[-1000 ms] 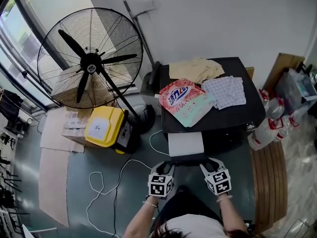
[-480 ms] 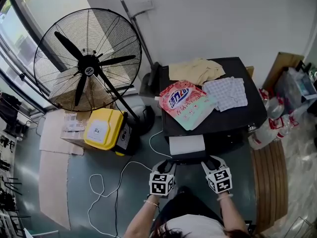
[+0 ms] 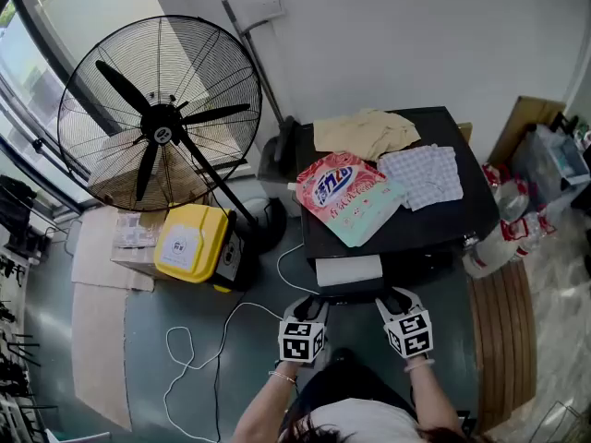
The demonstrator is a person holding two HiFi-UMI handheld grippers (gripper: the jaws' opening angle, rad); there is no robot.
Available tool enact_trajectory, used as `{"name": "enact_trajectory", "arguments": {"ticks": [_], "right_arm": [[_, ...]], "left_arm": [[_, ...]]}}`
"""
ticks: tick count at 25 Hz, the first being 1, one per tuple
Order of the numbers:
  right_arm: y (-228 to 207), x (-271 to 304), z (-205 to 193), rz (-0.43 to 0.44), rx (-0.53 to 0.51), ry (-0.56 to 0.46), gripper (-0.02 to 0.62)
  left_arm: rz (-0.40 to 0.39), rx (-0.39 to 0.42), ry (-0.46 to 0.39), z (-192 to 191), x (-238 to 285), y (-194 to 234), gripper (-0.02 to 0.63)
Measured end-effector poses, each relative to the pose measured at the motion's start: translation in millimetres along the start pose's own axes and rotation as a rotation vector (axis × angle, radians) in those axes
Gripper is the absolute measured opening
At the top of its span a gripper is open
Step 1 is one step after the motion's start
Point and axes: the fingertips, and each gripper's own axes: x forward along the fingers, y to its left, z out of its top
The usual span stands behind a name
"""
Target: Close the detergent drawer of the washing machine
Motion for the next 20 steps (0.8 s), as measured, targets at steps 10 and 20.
{"name": "enact_trajectory", "arguments": {"ticks": [10,20], "right_arm": [[-6.1,11.0,10.4,-0.016,0.006,-0.008,0.169],[-12.9,21.0,19.5,-0.032,0.018,-0.01,0.169]], "left_arm": [[0.002,-0.01,-0.002,10.6,9.8,7.6,0.158],[0.001,-0.012,-0.003,20.5,19.4,14.4,0.158]]}}
